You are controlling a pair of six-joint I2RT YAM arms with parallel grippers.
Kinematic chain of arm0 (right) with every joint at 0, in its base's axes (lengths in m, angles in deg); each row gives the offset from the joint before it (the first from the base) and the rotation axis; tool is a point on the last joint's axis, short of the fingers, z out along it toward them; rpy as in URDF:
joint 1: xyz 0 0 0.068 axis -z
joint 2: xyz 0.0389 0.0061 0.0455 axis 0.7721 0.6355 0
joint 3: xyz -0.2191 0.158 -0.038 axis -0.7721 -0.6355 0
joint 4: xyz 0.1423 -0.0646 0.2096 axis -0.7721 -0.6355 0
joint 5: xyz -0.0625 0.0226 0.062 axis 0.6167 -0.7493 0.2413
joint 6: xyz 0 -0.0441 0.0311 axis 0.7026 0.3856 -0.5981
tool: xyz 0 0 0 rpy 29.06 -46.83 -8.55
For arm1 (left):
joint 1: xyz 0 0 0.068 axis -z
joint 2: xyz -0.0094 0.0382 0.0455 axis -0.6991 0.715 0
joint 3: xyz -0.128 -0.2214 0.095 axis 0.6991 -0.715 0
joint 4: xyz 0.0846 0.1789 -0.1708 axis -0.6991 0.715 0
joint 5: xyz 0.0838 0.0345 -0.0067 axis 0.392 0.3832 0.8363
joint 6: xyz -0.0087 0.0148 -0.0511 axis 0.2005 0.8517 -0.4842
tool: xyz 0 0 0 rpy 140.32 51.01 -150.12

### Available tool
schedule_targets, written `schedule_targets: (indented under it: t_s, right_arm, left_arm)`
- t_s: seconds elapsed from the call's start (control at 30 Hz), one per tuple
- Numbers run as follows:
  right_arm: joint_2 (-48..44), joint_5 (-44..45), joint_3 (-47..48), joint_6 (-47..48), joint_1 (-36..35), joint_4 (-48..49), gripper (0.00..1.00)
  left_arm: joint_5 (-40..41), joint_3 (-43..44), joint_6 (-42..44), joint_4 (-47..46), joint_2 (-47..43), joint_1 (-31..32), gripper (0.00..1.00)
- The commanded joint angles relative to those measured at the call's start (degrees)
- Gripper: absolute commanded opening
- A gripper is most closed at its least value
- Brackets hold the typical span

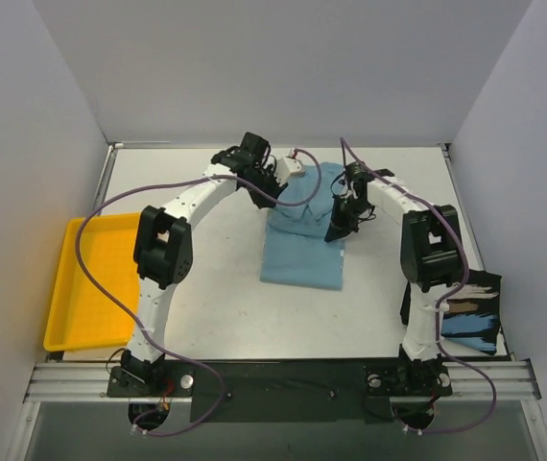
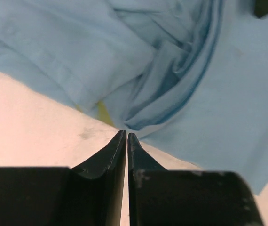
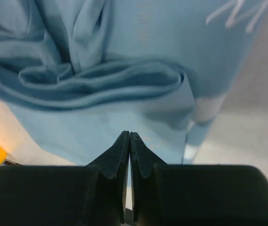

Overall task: Fold and stack the t-shirts
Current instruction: Fold the folded rectangular tshirt in 1/3 of the way

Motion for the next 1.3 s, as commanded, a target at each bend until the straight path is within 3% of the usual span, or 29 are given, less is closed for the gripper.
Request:
schedule_targets:
  t_s: [0.0, 0.13, 0.3, 0.5, 0.6, 0.77, 0.83, 0.9, 0.93, 1.0, 1.07, 1.1, 1.13, 1.27]
  right_arm:
    - [5.62, -1.57, 5.81, -2.51, 0.6, 0.67, 0.0]
    - [9.75, 0.88, 9.94, -4.89, 1.56, 0.85, 0.0]
    - [12.4, 4.93, 12.85, -7.78, 2.71, 1.11, 0.0]
    - [14.24, 5.63, 13.29, -9.02, 3.58, 1.02, 0.0]
    - [12.41, 6.42, 12.59, -9.02, 4.55, 0.93, 0.0]
    - [5.91, 10.72, 12.07, -4.89, 4.91, -2.66, 0.0]
    - [0.91, 12.66, 8.22, -3.84, 4.99, -3.2, 0.06]
    - [-6.38, 13.28, 2.61, -3.22, 4.99, -3.2, 0.21]
    - [-8.24, 13.2, 0.13, -3.39, 4.91, -3.28, 0.34]
    - [-12.38, 12.58, -6.72, -4.27, 4.56, -3.11, 0.44]
    - [-15.19, 11.88, -13.06, -5.23, 3.68, -3.11, 0.5]
    - [-16.51, 11.27, -16.64, -5.68, 3.33, -3.02, 0.51]
    - [-17.13, 9.52, -19.72, -6.64, 2.71, -2.15, 0.53]
    - [-19.59, 6.17, -26.59, -9.72, 1.13, 1.98, 0.54]
  left_arm:
    - [-11.03, -4.26, 3.3, 6.19, -1.88, 1.74, 0.14]
    - [-12.36, -6.55, 4.01, 4.01, -0.57, 1.74, 0.14]
    - [-6.57, -4.54, -0.9, -5.12, 3.21, 1.57, 0.16]
    - [-0.33, 1.0, -5.48, -7.07, 8.92, 1.22, 0.18]
    - [3.71, 1.18, -7.68, -7.95, 10.16, 1.13, 0.19]
    - [3.29, 4.68, -9.88, -6.73, 8.67, 1.22, 0.27]
    - [2.15, 6.09, -10.14, -5.67, 6.83, 1.22, 0.33]
    - [-0.75, 6.36, -8.75, -3.92, 4.28, 1.39, 0.37]
    - [-3.98, 6.01, -6.22, -1.82, 2.27, 1.57, 0.39]
    - [-8.92, 3.39, -0.69, 1.78, -1.26, 2.0, 0.42]
    - [-11.13, -1.88, 6.25, 5.56, -5.3, 2.97, 0.47]
    - [-11.04, -6.16, 8.99, 6.63, -7.31, 3.32, 0.58]
    - [-10.26, -10.21, 12.58, 8.38, -8.46, 4.37, 0.79]
    - [-5.6, -19.8, 18.32, 10.5, -13.04, 7.89, 0.85]
